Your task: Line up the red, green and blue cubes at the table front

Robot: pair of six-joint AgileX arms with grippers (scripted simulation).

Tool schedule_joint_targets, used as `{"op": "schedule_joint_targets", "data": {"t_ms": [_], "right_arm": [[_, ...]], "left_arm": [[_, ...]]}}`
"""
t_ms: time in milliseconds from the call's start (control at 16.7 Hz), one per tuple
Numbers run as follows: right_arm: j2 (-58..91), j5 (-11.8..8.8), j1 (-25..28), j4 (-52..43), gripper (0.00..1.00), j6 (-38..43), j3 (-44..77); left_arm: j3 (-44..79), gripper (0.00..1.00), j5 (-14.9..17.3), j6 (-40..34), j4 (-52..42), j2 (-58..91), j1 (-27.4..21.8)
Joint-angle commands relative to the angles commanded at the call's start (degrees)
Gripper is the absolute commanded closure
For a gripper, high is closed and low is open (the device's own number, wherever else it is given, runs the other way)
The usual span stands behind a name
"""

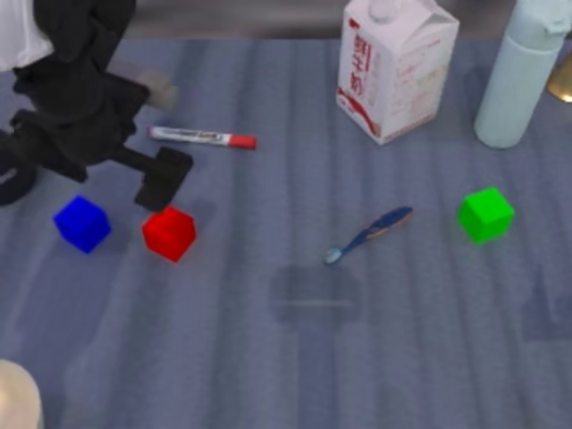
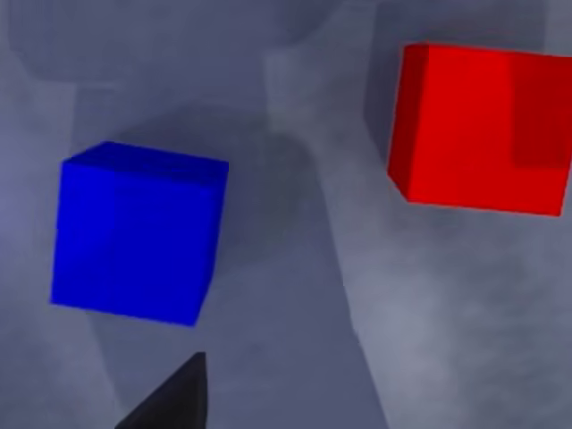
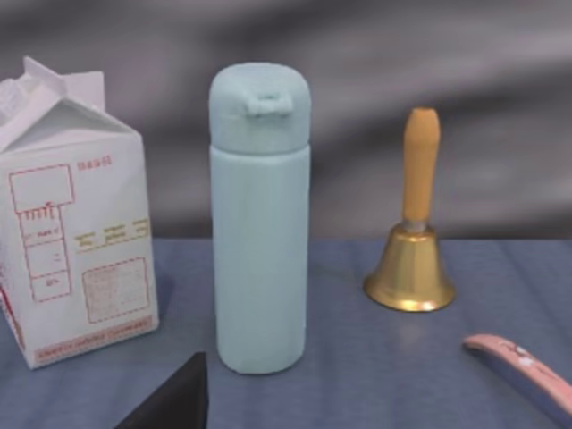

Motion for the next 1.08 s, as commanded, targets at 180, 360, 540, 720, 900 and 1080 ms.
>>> {"op": "schedule_joint_targets", "data": {"t_ms": [180, 360, 540, 720, 900, 1080], "right_arm": [[0.0, 0.0, 0.0, 0.0, 0.0, 0.0, 0.0], [0.0, 0.0, 0.0, 0.0, 0.0, 0.0, 0.0], [0.0, 0.0, 0.0, 0.0, 0.0, 0.0, 0.0], [0.0, 0.0, 0.0, 0.0, 0.0, 0.0, 0.0], [0.0, 0.0, 0.0, 0.0, 0.0, 0.0, 0.0], [0.0, 0.0, 0.0, 0.0, 0.0, 0.0, 0.0]], "left_arm": [[8.86, 0.0, -0.1, 0.94, -4.7, 10.07, -1.52], [13.81, 0.0, -0.2, 1.42, -6.88, 15.15, -2.31], [14.38, 0.0, -0.21, 1.47, -7.1, 15.7, -2.4], [14.22, 0.0, -0.21, 1.43, -6.99, 15.56, -2.08], [12.52, 0.0, -0.21, 1.6, -4.7, 16.46, -2.25], [8.57, 0.0, -0.18, 1.62, 2.44, 19.11, -2.26]]}}
